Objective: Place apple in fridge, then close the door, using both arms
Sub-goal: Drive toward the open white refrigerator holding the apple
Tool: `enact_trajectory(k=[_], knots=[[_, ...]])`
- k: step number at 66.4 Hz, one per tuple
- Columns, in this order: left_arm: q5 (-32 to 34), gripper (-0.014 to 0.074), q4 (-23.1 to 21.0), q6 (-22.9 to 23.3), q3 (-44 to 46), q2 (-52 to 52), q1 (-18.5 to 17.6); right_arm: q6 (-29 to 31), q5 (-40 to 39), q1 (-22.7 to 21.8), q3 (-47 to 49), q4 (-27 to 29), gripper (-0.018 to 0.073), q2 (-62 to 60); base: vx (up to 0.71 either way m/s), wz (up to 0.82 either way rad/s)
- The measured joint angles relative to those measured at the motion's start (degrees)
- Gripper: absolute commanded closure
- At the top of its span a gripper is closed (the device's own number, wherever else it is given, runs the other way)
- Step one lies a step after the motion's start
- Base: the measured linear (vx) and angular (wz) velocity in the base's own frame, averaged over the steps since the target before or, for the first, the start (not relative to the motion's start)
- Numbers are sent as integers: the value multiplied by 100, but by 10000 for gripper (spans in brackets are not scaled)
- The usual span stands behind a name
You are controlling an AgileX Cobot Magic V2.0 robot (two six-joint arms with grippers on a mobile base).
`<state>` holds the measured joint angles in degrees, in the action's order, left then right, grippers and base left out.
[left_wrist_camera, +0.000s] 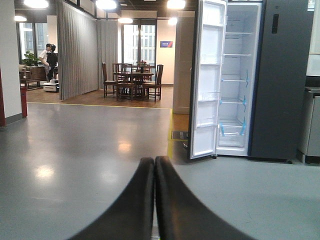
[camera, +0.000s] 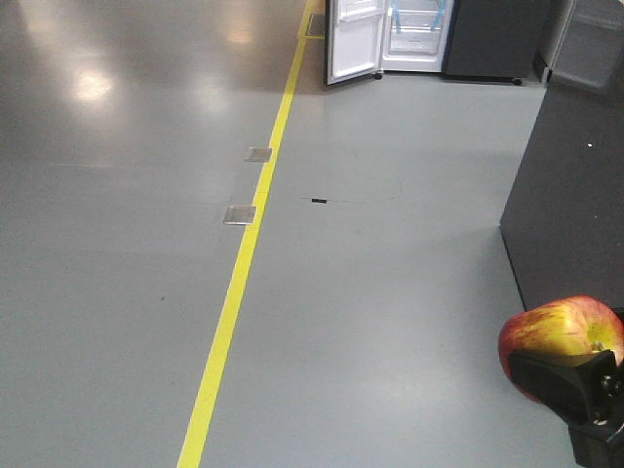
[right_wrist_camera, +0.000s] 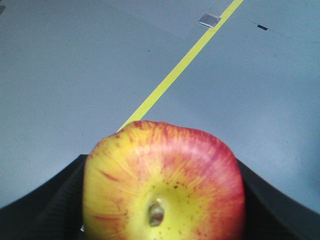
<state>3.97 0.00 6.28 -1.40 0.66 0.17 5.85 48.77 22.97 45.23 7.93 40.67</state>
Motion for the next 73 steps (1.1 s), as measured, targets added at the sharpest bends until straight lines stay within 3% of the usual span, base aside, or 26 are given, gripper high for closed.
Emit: enact_trajectory(k=[73], knots=[[0, 602, 0, 0, 0, 0, 0, 0, 9, 0, 0, 0, 365, 0, 19, -4]])
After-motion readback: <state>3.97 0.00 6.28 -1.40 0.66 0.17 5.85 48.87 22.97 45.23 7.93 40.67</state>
